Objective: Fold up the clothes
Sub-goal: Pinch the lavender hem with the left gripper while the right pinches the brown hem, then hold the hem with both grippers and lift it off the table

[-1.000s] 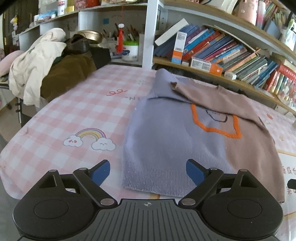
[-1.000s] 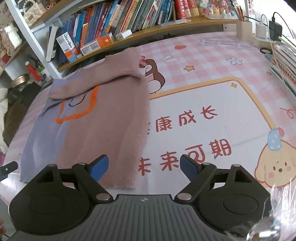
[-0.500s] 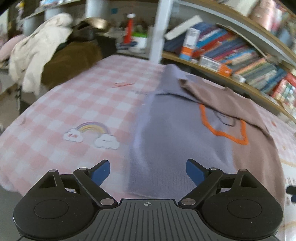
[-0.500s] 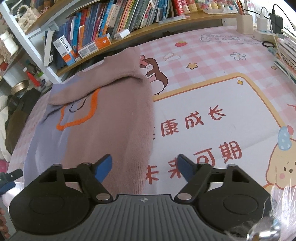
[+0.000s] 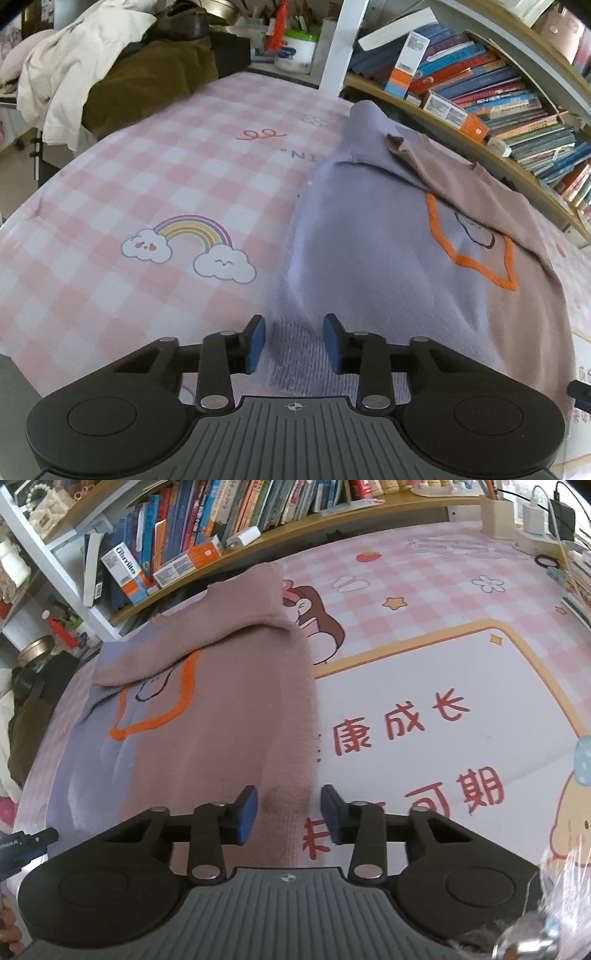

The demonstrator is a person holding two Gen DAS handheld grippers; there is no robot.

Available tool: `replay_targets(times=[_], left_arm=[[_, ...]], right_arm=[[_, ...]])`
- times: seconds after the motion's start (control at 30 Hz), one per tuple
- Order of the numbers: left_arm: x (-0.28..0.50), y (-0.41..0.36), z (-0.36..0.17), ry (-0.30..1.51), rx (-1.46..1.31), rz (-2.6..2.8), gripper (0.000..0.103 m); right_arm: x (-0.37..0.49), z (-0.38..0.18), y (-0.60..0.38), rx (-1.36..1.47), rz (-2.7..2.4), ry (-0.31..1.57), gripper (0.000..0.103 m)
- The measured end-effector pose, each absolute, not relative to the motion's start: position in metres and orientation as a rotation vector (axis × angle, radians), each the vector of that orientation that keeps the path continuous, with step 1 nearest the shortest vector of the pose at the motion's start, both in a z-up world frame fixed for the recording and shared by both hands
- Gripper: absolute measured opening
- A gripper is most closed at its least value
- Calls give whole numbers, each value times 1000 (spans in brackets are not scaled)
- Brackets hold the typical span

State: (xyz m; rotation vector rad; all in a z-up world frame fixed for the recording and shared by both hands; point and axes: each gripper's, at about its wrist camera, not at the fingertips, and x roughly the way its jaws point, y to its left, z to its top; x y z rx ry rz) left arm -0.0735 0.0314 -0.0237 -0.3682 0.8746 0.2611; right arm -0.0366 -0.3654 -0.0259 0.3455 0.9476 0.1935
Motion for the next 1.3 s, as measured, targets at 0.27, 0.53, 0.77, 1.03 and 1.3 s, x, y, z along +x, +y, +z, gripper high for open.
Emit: replay_targets(times=[0.27,0.53,0.77,1.03,1.3], left_arm=[[-70,24,-12,836,-359,172,4],[-63,21,-15,863,-352,155,7],[-67,31,-24,899,-414,162,26],[-65,31,-26,895,-409,159,5],[-69,26,-23,900,-403,98,4]], right_arm=[[-37,-20,-355,332,265,907,11],[-30,-20,-350,330,273,925,14],[-30,-30,-359,399,252,974,20],[-30,-31,-357,400,263,968,11],[-39,-17,-370,368,224,937,9]])
